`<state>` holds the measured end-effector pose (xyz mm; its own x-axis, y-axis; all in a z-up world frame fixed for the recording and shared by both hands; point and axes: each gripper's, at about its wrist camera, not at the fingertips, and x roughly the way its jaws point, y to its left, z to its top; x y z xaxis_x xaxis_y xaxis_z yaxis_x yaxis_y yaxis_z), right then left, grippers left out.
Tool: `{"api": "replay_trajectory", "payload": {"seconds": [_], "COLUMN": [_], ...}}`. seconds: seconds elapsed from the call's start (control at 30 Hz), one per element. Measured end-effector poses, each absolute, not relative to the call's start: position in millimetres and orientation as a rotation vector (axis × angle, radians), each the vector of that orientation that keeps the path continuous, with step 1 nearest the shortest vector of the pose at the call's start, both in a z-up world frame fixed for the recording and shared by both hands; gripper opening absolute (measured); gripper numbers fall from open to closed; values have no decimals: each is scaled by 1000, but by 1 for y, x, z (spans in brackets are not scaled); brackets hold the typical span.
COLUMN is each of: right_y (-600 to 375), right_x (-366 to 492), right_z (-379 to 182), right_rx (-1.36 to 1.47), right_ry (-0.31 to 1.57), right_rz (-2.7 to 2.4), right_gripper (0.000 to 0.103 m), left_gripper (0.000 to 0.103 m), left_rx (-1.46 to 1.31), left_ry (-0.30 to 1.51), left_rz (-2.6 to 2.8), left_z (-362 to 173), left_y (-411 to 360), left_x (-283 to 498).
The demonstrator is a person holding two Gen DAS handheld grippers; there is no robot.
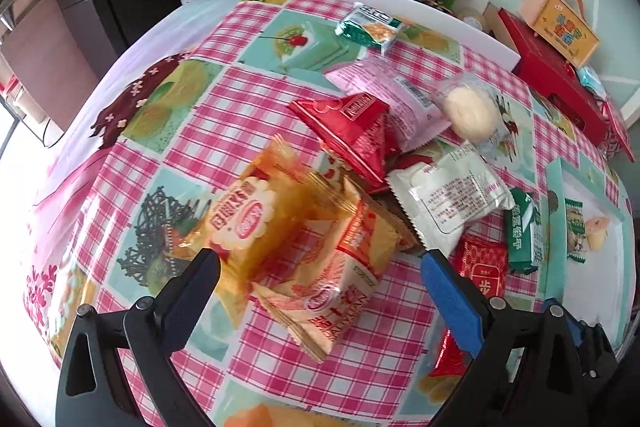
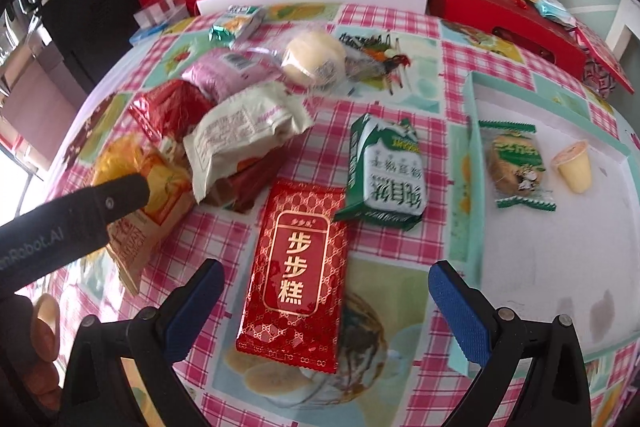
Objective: Organize snacks
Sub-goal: 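Move both tools back over the snack pile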
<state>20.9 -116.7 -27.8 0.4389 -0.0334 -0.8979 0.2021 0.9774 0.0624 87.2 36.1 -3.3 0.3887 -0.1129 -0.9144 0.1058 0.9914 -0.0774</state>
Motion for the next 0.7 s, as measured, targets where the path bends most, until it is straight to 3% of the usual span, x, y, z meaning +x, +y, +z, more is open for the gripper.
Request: {"api": "replay_trajectory", "payload": {"seconds": [0.5,0.7], "right_y": [-119,-122], "right_x": [22,23], "right_z": [-51,-51], "right_rx": [117,118], "right_ry": [1188,1186], "right_rz": [-193,-197], "right_gripper": [98,92], "left_gripper": [98,79], "left_rx": [-85,-139], "left_ry": [1191,1236], "left_rz": [-270,-325], "left_z": [-2,-10], "left_y": [24,18], "left_x": [86,88]}}
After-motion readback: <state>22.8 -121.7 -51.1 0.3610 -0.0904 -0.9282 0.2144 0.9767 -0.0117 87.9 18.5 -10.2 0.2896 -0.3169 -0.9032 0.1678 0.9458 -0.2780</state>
